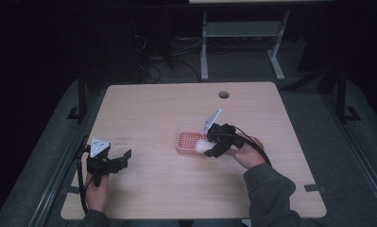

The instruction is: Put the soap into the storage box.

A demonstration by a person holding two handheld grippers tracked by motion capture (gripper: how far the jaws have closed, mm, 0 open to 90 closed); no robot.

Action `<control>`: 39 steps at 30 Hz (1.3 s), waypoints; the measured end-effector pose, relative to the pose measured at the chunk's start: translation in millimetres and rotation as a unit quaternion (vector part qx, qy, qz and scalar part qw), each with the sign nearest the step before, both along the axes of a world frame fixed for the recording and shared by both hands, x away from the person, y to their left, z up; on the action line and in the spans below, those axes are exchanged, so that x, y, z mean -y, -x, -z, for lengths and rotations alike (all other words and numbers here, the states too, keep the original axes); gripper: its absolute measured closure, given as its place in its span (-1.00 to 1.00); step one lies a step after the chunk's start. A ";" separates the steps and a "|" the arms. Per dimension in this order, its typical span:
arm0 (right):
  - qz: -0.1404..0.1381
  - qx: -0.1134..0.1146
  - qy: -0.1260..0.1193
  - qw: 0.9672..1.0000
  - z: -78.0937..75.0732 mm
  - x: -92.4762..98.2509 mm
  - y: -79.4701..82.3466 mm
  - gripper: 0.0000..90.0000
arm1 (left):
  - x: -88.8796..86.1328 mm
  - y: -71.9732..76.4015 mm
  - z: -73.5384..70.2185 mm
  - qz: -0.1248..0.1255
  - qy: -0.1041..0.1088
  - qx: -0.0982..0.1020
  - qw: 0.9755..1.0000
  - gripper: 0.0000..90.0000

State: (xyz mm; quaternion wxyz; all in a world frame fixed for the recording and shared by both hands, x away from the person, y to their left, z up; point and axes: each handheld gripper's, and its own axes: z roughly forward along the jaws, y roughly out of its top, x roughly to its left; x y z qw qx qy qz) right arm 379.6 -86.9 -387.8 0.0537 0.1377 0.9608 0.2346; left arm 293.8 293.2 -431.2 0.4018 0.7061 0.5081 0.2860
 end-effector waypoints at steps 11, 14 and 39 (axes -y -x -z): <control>-0.011 0.001 0.015 1.000 -6.1 -16.3 -11.4 0.08 | -0.9 -0.2 -0.3 -0.002 0.004 -0.002 1.000 -0.68; -0.014 0.001 0.017 1.000 -6.8 -20.8 -15.5 0.08 | -1.0 -0.3 -0.2 -0.003 0.003 -0.004 1.000 -0.68; -0.020 -0.021 0.042 0.999 1.0 -43.3 -41.6 0.08 | 0.9 -0.4 -0.4 0.001 0.001 -0.004 1.000 -0.68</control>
